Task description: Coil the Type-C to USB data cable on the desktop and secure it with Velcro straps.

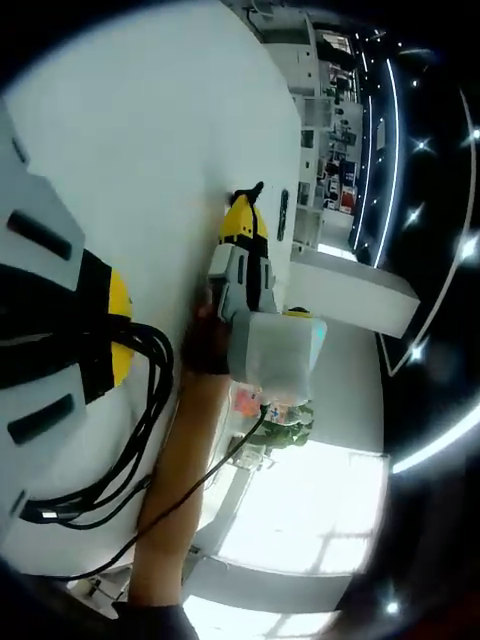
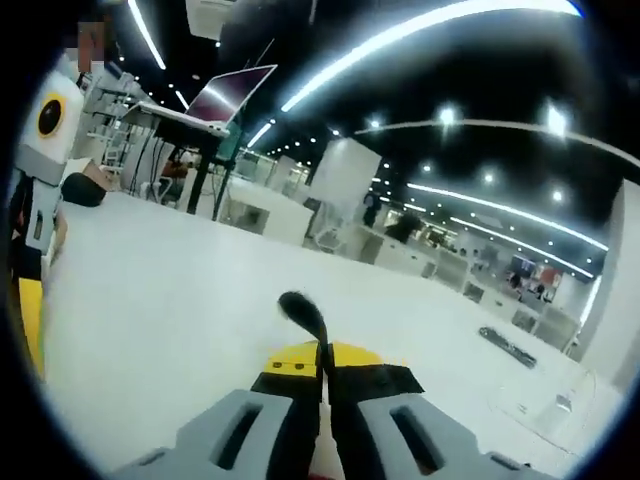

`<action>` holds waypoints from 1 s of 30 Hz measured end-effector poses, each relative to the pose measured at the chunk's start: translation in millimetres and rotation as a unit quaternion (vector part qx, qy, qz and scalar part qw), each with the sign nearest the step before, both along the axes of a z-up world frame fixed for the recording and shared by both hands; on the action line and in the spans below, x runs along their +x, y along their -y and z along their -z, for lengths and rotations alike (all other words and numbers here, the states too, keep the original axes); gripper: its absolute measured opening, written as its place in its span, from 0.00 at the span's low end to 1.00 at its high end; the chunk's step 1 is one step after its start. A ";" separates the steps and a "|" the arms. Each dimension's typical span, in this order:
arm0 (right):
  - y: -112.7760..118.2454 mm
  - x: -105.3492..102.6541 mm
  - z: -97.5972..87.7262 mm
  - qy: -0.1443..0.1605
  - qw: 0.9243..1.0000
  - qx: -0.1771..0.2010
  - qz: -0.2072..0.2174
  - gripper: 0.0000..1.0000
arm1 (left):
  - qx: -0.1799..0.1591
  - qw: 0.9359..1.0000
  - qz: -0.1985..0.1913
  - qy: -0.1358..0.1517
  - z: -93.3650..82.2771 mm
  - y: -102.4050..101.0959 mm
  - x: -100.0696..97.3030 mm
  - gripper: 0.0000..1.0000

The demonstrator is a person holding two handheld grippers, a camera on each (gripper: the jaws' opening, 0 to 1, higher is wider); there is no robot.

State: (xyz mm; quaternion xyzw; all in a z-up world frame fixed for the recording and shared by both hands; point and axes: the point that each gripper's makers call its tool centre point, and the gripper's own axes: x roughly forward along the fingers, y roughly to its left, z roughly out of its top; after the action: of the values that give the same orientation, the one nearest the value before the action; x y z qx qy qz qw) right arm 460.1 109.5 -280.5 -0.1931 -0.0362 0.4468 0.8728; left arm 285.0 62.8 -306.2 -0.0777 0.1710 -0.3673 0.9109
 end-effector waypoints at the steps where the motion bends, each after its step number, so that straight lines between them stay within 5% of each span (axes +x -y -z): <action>1: 1.0 0.2 -1.0 -0.007 1.000 0.008 0.001 0.02 | -0.001 1.000 0.000 -0.001 0.0 -0.1 0.1 0.04; 6: 10.0 -4.9 1.8 -0.030 0.999 0.011 0.010 0.02 | -0.008 1.000 0.003 -0.004 -0.6 -0.6 0.0 0.04; 9: 19.9 -27.6 1.7 -0.042 0.999 0.016 -0.014 0.02 | -0.010 1.000 0.006 -0.007 -0.8 -0.2 -0.4 0.04; 19: 97.6 -87.6 0.1 -0.058 0.998 0.032 -0.021 0.02 | -0.037 0.999 0.021 -0.013 -9.8 5.6 -12.6 0.04; 25: 128.4 -130.7 -6.2 -0.046 0.997 0.042 -0.053 0.02 | -0.054 0.998 0.040 -0.006 -19.4 17.8 -32.9 0.04; 30: 140.4 -155.1 -3.4 -0.037 0.996 0.027 -0.076 0.02 | -0.101 0.993 0.066 0.000 -35.3 31.2 -50.3 0.04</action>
State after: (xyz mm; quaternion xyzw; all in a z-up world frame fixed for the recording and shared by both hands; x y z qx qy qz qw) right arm 305.0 -30.9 -277.1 -0.1499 -0.0306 0.5178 0.8417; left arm 234.6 31.6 -270.8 -0.1580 0.1380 -0.4422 0.8721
